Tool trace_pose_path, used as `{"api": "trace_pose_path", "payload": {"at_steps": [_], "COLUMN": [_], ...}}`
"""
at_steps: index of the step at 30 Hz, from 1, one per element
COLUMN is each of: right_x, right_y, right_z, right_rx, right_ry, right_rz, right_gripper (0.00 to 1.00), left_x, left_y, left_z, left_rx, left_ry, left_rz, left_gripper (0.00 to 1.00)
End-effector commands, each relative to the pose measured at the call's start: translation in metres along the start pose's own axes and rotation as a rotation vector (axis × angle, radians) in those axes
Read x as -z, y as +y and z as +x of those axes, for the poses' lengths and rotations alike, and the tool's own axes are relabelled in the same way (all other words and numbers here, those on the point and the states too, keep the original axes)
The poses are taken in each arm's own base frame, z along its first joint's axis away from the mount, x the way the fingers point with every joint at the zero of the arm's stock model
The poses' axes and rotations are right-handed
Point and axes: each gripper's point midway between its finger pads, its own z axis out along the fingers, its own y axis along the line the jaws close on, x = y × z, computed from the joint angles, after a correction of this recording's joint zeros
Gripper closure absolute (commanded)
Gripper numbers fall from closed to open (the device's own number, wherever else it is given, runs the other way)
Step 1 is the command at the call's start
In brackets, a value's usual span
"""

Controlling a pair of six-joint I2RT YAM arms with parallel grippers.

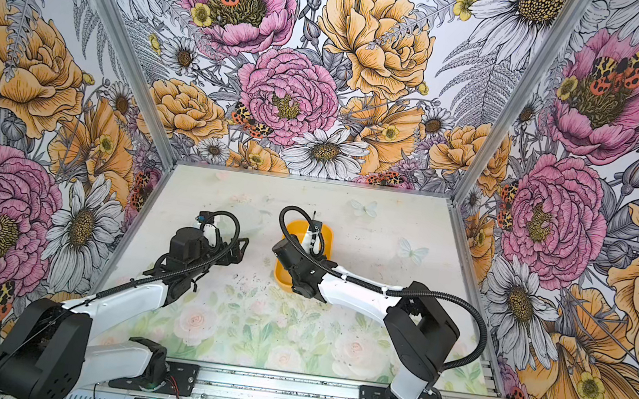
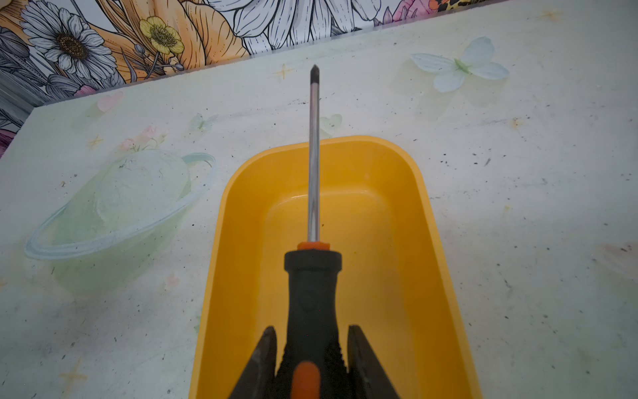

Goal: Put the screwdriver in the bin
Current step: 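Lower the screwdriver into the yellow tray with the right gripper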

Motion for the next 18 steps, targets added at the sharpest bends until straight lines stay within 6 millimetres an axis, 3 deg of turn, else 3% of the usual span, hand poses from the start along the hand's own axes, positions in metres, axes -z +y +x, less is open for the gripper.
{"api": "trace_pose_path", "payload": {"at_steps": [1,18], "right_x": [-0.002,-0.018], "right_y": [0.009,0.007], "right_z": [-0.001,0.022], "right_rx": [-0.013,-0.004], "right_ry": [0.000,0.062], "right_rz": [-0.014,0.007], "right_gripper": [1.00,1.00], "left_x": [-0.002,-0.001], "left_y": [-0.005,-0.006], "left_z": [-0.010,-0.009], "left_rx": [-0.019,-0.022], "left_ry": [-0.020,-0.020], "left_rz": [0.002,0.003], "left_gripper": [0.01,0.01]}}
